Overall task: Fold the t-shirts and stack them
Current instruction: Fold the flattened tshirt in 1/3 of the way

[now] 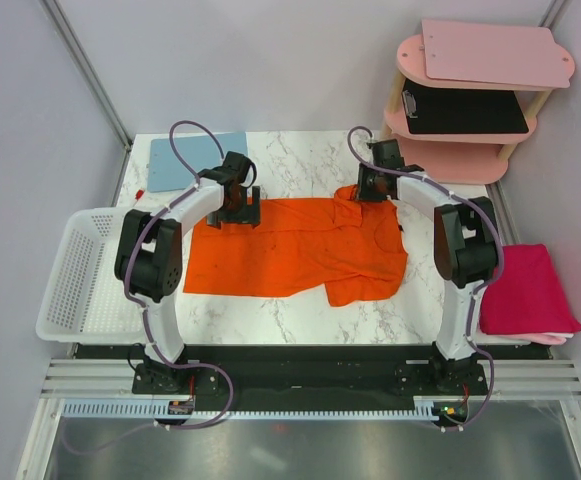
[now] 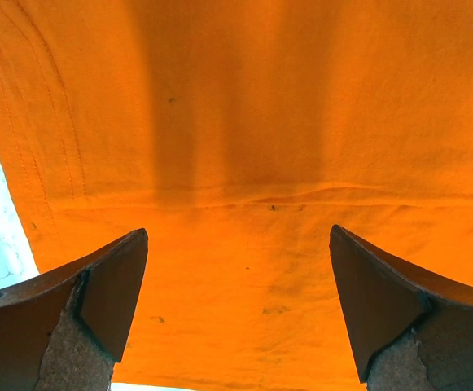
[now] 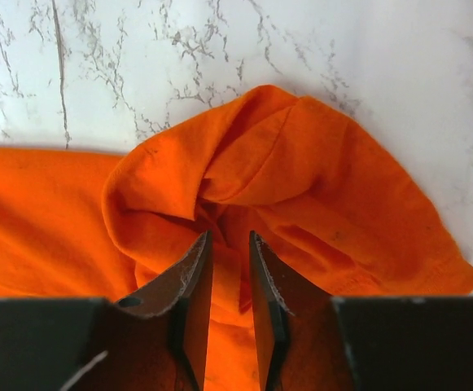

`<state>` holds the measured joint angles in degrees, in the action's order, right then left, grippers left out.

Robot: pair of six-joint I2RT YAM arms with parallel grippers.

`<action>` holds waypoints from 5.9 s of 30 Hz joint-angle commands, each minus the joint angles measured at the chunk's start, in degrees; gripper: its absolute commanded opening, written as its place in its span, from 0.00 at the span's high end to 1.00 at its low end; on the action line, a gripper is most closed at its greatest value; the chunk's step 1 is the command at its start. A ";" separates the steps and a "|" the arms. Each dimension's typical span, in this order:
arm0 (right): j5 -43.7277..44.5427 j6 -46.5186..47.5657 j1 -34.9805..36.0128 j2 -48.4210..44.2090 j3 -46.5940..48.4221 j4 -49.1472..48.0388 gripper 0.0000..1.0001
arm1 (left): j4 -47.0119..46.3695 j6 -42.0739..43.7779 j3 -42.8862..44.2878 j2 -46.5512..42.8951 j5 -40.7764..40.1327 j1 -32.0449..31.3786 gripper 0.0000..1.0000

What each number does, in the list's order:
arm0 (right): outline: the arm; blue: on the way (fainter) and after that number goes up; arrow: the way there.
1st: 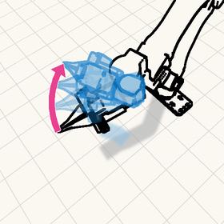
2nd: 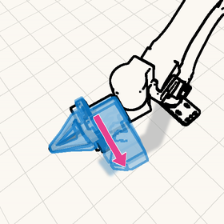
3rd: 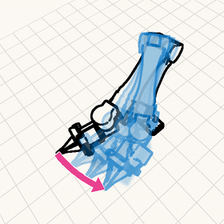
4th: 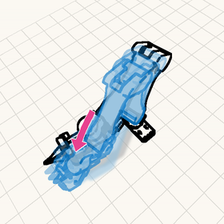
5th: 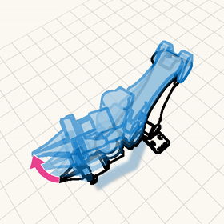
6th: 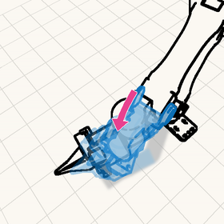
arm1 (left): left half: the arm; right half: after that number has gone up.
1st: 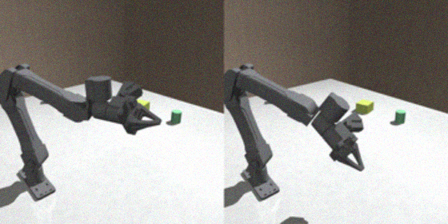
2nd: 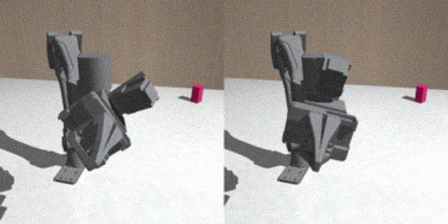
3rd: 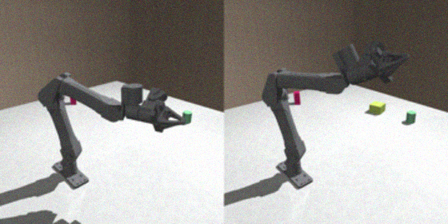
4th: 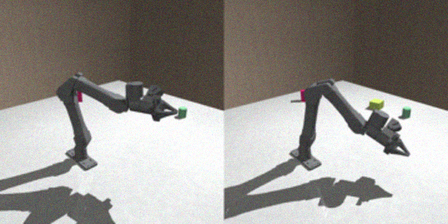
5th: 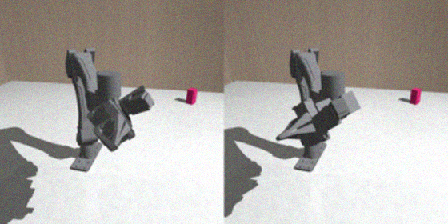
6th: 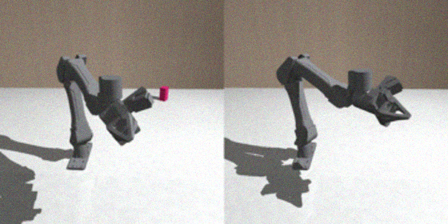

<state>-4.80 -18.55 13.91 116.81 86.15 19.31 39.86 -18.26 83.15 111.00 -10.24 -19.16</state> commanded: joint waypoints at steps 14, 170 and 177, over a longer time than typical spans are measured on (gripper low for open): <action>-7.77 -2.46 0.15 -1.75 -3.08 -3.67 1.00 | -1.80 -0.46 -0.19 0.09 -1.36 -0.27 0.01; 16.31 -4.83 3.84 -6.95 -15.14 -18.17 0.58 | 3.74 -1.87 3.07 2.64 -7.07 3.07 0.36; 14.29 -4.75 3.84 -6.78 -13.91 -18.78 0.56 | 3.74 -1.78 3.24 3.17 -7.16 2.90 0.37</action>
<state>11.03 -23.92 17.76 109.71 69.71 2.35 44.64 -21.56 85.84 113.12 -16.43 -15.88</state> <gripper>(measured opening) 0.432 0.637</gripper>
